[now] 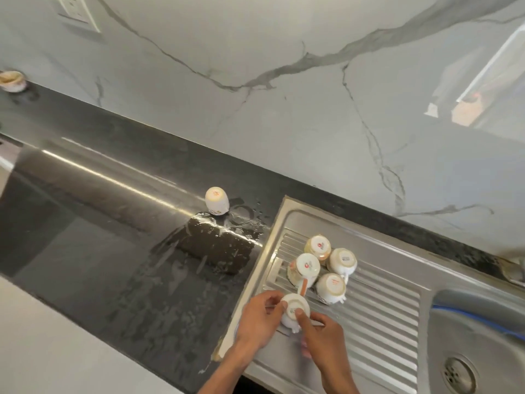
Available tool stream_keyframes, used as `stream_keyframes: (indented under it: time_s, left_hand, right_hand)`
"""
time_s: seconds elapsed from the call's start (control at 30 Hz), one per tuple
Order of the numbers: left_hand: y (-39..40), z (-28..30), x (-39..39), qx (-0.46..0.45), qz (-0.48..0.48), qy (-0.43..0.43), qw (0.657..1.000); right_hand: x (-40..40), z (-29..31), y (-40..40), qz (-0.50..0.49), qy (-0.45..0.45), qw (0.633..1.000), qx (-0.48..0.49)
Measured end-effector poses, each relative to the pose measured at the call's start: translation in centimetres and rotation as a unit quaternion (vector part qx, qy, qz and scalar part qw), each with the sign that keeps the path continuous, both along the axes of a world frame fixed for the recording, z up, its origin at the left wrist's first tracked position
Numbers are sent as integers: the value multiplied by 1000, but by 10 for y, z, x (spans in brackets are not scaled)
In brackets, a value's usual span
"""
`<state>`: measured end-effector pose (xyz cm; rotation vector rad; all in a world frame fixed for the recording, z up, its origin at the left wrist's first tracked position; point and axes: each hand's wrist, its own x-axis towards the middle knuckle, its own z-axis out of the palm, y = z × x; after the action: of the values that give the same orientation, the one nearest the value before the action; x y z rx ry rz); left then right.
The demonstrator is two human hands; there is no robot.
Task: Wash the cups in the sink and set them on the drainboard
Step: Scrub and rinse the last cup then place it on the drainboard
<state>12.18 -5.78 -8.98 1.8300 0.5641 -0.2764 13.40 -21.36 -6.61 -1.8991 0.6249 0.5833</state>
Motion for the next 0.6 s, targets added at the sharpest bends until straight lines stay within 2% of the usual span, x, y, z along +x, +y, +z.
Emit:
stream_keyframes:
  time_s: [0.1,0.17,0.27,0.33,0.43,0.5,0.6]
  left_hand:
    - [15,8,8,-8,39,-8,999]
    - [34,13,22,-9,66,-30,997]
    - [69,22,55,-18,147,-66,987]
    - [98,23,85,50,205,-86,974]
    - [139,24,125,183,231,-58,954]
    - [161,17,146,227,221,-41,948]
    - [176,2,168,247,207,-37,946]
  right_hand:
    - [2,16,4,-10,-85,994,-75]
    - [17,34,16,14,-134,990,-53]
    - [54,61,49,132,-173,976,-1]
    - [90,67,79,209,-198,958,-5]
    - [148,67,127,318,-217,922,-42]
    - [183,64,157,370,-209,904,-54]
    - [219,57,189,389,-189,900,-48]
